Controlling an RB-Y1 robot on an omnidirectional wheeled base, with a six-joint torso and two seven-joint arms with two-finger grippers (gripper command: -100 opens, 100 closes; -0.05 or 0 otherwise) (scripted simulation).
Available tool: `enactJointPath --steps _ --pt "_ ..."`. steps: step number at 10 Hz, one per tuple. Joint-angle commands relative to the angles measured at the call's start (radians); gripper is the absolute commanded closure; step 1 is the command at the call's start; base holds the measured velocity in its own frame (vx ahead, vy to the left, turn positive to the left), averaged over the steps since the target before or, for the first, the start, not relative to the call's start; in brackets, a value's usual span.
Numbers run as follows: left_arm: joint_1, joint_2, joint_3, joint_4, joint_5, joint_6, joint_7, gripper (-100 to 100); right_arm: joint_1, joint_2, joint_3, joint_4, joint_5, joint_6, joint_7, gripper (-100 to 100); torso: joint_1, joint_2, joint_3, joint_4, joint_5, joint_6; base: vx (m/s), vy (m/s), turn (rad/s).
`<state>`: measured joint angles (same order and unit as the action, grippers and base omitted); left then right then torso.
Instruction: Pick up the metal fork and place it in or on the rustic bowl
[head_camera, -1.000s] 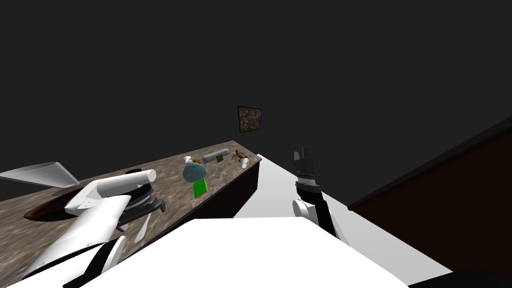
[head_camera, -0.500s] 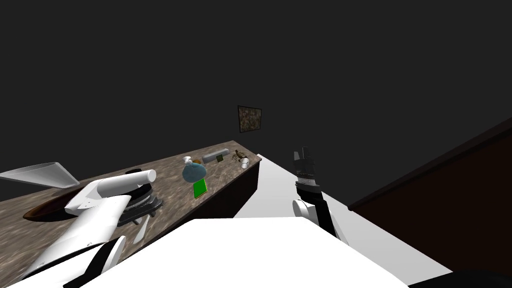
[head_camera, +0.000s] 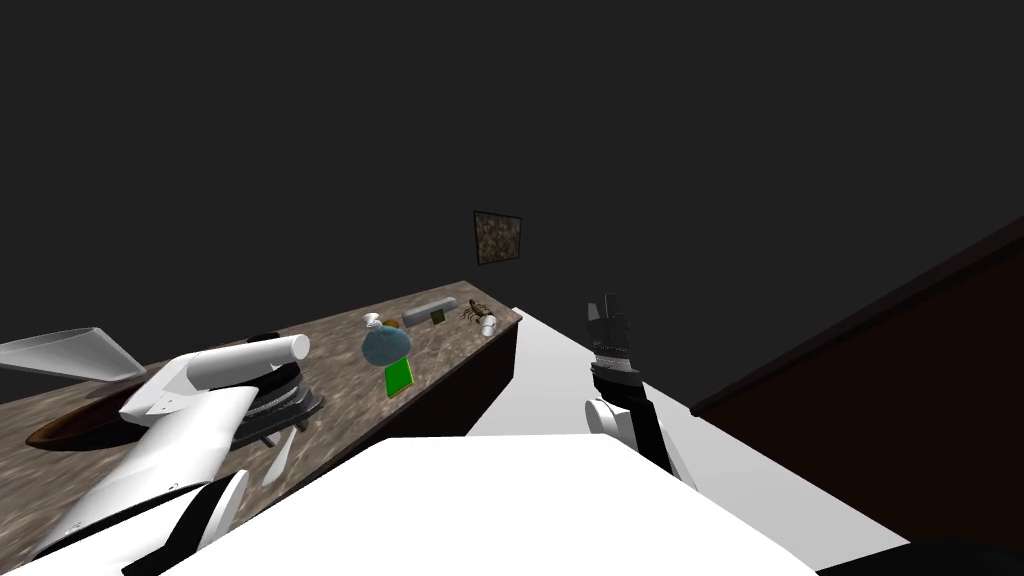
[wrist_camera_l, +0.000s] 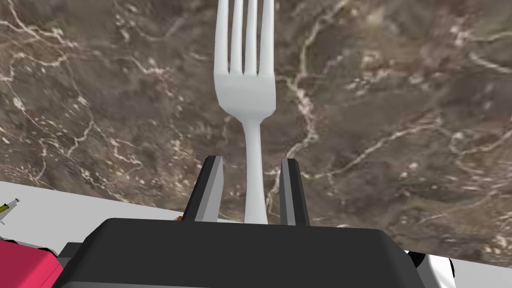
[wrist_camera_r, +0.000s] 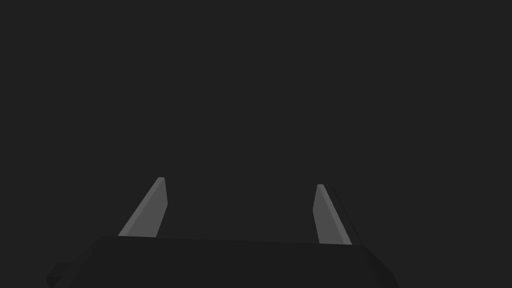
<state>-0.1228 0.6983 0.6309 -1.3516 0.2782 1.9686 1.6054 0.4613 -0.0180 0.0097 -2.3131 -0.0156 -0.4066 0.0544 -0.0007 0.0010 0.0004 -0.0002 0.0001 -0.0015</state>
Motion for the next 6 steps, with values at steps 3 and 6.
enactJointPath --steps 3,6 --pt "-0.014 0.000 0.002 0.007 0.003 -0.043 0.000 100 0.000 0.000 0.000 0.000 0.000 0.000 0.000 0 0.000 -0.001 0.000 0.000 0.000 0.000 -0.009 0.007 -0.007" --pt "-0.045 -0.002 0.005 0.029 0.009 -0.105 -0.003 100 0.000 0.000 0.000 0.000 0.000 0.000 0.000 0 0.002 0.000 0.000 0.000 0.000 0.000 -0.044 0.038 -0.023"
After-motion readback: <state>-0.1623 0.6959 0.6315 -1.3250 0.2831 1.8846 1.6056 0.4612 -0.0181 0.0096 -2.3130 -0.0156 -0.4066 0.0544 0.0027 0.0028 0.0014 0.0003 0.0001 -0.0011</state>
